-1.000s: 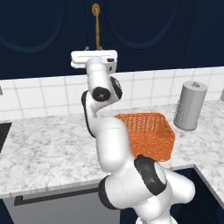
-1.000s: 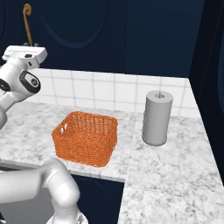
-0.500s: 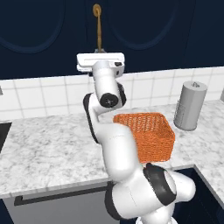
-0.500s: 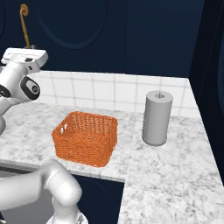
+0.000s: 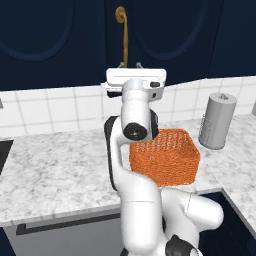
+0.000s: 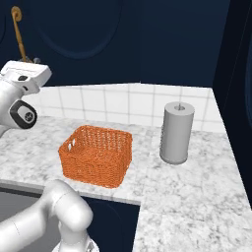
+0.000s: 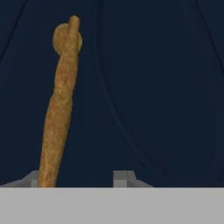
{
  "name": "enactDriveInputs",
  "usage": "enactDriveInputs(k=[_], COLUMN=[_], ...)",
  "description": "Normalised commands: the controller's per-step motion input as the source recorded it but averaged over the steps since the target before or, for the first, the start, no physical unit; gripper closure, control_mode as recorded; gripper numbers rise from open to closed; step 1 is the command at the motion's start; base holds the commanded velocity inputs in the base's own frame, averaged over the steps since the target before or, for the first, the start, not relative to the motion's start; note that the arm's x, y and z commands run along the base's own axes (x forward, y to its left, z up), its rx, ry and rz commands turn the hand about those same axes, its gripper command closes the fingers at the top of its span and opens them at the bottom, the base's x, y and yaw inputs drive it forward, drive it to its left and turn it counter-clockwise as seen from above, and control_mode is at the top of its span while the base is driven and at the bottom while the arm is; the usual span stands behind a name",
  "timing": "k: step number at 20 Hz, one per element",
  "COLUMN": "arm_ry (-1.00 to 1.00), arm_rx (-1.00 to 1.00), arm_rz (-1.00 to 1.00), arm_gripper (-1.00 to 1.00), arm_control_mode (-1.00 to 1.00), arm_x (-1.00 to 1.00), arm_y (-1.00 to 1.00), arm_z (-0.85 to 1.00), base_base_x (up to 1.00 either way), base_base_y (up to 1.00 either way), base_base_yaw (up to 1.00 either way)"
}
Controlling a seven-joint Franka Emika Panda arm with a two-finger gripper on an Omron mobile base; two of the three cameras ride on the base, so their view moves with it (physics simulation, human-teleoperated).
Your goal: Open the cabinet, pick up the bread from the cabinet and place it in the basket. Then move the basket to the dining counter.
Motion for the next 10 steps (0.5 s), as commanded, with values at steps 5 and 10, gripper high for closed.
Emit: enactDriveInputs(k=[5, 10], arm_ry=[0.00, 0.02], arm_rx=[0.06, 0.06], arm_rz=[-0.19, -0.19], arm_gripper=[1.00, 1.00], arm_control_mode=[-1.00, -1.00], arm_x=[-1.00, -1.00], arm_y=[-0.82, -0.74], arm_z=[0.30, 0.29], base_base_x=[0.00, 0.00], base_base_y=[0.00, 0.00], base_base_yaw=[0.00, 0.00])
